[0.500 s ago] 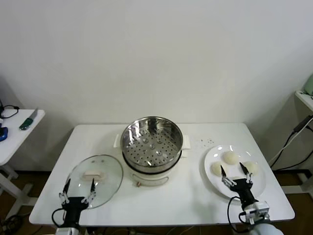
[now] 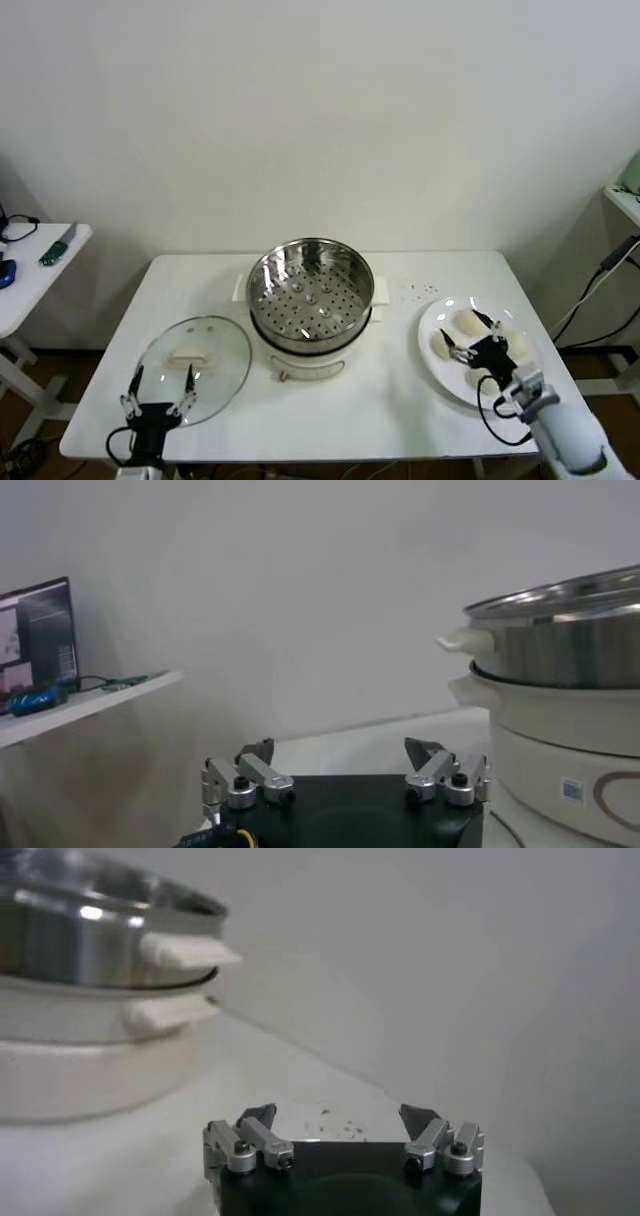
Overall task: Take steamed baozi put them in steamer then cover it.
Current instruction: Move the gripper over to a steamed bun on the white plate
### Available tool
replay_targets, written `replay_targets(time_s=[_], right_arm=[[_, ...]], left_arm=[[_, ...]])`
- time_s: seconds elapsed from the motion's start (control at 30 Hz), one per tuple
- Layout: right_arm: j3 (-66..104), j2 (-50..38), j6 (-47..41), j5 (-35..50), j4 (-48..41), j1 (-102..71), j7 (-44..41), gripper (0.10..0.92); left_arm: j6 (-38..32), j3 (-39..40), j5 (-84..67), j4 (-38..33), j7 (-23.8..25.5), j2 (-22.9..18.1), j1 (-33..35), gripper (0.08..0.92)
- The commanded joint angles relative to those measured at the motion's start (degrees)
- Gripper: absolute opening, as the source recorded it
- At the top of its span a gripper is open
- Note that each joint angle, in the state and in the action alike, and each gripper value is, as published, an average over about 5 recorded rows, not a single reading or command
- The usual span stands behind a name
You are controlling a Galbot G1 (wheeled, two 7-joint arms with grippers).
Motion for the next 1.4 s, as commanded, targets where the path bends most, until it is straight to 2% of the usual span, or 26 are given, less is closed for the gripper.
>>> replay_targets(time_s=[0.03, 0.17, 0.3, 0.43, 0.53, 0.9, 1.4], right_arm=[[-15.74, -19.8, -6.51, -4.83, -8.82, 21.92, -21.72, 0.823], [-29.51, -22.96, -2.06, -7.89, -16.97, 38.8, -32.62, 0.823], [-46.1, -23.45, 3.92, -14.59, -24.3, 56.94, -42.14, 0.823], [-62.82, -21.2, 8.29, -17.0, -31.02, 71.73, -45.56, 0.823], [-69.79, -18.92, 10.45, -18.27, -34.42, 76.75, -46.3, 0.823], [-81.93, -10.33, 12.22, -19.31, -45.38, 81.33, -46.87, 0.823], [-74.51, -2.22, 12.33, -21.1, -52.6, 73.25, -43.22, 0.823]], left_arm=[[-1.74, 1.36, 0.47, 0.41, -1.06, 0.02, 1.13, 0.823], [-2.3, 2.14, 0.74, 0.53, -1.51, -0.08, 1.8, 0.823], [-2.46, 2.47, 1.02, 0.5, -1.77, -0.11, 2.13, 0.823], [-2.25, 2.12, 1.0, 0.5, -1.86, -0.13, 1.83, 0.823], [-1.99, 1.76, 0.87, 0.61, -1.9, -0.02, 1.54, 0.823], [-0.57, 0.22, 0.08, 0.71, -1.94, 0.73, 0.38, 0.823], [0.1, -0.39, -0.15, 1.08, -2.03, 1.27, -0.17, 0.823]])
